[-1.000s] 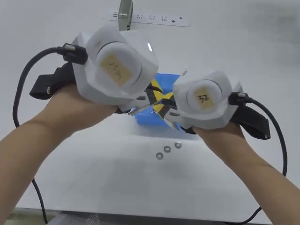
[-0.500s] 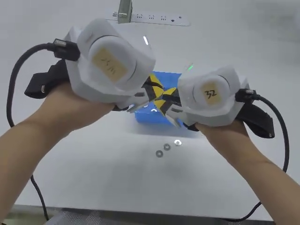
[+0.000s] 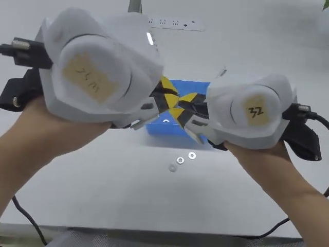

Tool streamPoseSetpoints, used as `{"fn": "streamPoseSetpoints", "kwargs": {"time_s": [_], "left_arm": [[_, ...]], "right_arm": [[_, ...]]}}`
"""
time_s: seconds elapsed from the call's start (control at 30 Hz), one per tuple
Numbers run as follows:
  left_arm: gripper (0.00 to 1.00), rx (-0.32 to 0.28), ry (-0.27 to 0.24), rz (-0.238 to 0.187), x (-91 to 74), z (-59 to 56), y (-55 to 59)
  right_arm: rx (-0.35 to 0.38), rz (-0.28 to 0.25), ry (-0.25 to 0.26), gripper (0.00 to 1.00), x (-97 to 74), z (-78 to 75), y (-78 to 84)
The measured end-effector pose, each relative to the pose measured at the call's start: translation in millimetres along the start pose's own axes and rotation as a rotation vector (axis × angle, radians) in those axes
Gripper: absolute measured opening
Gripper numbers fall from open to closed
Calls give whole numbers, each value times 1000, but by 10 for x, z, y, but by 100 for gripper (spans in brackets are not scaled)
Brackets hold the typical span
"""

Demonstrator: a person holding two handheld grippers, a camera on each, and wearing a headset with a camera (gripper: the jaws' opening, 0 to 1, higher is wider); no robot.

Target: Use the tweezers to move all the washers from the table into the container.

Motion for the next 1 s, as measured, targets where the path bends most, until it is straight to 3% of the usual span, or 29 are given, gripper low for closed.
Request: {"fn": "streamPoseSetpoints", "kwargs": {"time_s": [0.2, 0.4, 0.77, 1.0], "left_arm": [[0, 10, 15, -13, -99, -131, -57], [0, -5, 37, -7, -91, -246, -41], [0, -55, 106, 15, 0, -486, 131], [0, -93, 129, 34, 100, -565, 246]], "right_arm": [[-22, 1, -9, 5, -153, 127, 16], [7, 8, -33, 5, -184, 250, 90], [108, 45, -122, 5, -145, 490, 337], [113, 87, -152, 5, -56, 553, 479]]}}
Point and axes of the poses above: the centre of the closed fingertips' face, and the gripper's own axes: x roughly forward along the fingers, z roughly to its left, y roughly out of its underside, the point moved 1 cm from there along -x, roughly backward along the fingers, and after that the axes turned 8 degrees about z, right-handed, at the moved point
